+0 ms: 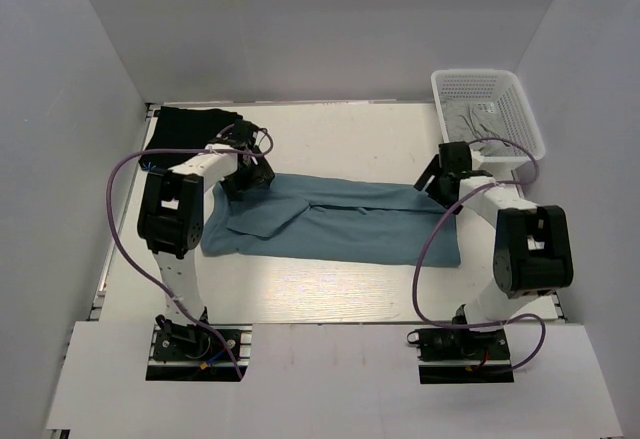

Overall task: Fold and stack the t-shirts
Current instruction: Fold the other side of the tshirt into a rectangle, then rotate the tshirt 90 degrees

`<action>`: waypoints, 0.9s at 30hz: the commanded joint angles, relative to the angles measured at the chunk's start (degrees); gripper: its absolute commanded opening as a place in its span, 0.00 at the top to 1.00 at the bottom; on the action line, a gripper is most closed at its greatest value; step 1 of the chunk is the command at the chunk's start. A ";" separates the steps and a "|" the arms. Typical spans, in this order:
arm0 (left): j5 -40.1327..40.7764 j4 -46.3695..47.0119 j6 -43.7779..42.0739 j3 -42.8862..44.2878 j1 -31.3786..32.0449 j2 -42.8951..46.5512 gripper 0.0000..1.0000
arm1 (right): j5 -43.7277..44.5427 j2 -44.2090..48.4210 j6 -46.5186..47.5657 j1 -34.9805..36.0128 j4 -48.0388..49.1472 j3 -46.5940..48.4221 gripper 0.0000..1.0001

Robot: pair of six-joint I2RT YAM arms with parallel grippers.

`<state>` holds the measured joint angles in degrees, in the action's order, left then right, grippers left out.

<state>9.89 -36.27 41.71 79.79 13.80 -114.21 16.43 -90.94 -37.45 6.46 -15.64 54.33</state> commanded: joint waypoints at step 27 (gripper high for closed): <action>-29.60 33.56 1.62 63.20 7.46 -52.77 0.00 | -26.97 8.12 -5.45 51.42 10.61 -25.25 0.09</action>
<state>-12.95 -5.98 40.53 142.43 17.47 -161.32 -2.48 -72.86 -46.09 49.80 -0.71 28.10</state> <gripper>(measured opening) 0.996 0.905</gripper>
